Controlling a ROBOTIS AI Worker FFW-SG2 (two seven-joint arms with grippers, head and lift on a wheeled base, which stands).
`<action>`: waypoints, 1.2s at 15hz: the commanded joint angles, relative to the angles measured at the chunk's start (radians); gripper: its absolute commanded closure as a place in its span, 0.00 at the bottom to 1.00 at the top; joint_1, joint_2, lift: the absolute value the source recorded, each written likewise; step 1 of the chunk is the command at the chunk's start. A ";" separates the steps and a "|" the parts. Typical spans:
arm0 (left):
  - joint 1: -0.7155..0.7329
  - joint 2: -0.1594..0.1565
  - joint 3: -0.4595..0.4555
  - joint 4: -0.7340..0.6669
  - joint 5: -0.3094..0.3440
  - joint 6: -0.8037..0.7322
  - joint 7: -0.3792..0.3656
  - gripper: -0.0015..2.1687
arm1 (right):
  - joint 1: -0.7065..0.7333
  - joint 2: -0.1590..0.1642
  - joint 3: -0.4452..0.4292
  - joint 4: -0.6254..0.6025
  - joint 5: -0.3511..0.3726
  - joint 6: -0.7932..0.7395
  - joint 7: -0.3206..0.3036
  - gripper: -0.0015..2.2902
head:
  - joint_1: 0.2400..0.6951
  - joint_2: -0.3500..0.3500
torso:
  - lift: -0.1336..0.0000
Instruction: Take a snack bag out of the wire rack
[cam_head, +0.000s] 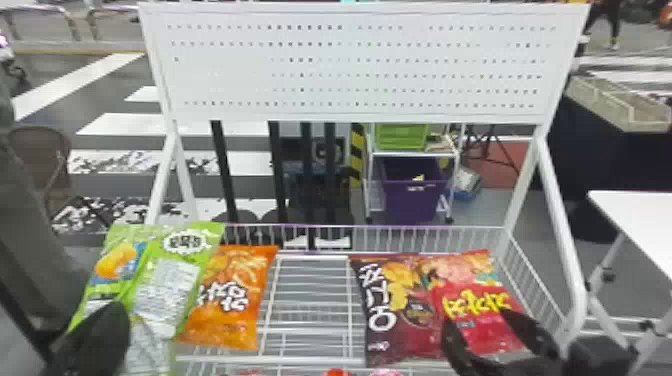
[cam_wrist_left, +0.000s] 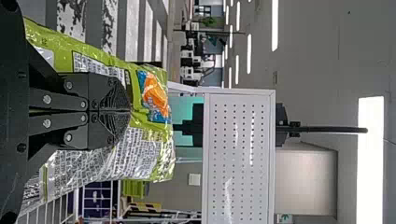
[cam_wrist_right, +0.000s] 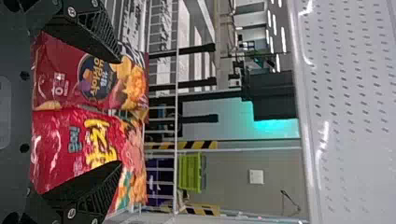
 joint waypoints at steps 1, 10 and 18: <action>-0.003 0.001 0.000 0.010 0.000 0.000 0.001 0.87 | -0.171 0.004 0.111 0.135 -0.003 0.109 -0.006 0.06 | 0.57 0.50 | 1.00; -0.009 0.003 -0.008 0.019 0.000 0.000 0.004 0.87 | -0.341 0.020 0.197 0.238 -0.057 0.333 -0.105 0.98 | 0.57 0.50 | 1.00; 0.000 0.001 -0.009 0.000 -0.003 0.000 -0.001 0.87 | -0.304 -0.003 0.184 0.127 -0.083 0.302 -0.113 0.98 | 0.57 0.50 | 1.00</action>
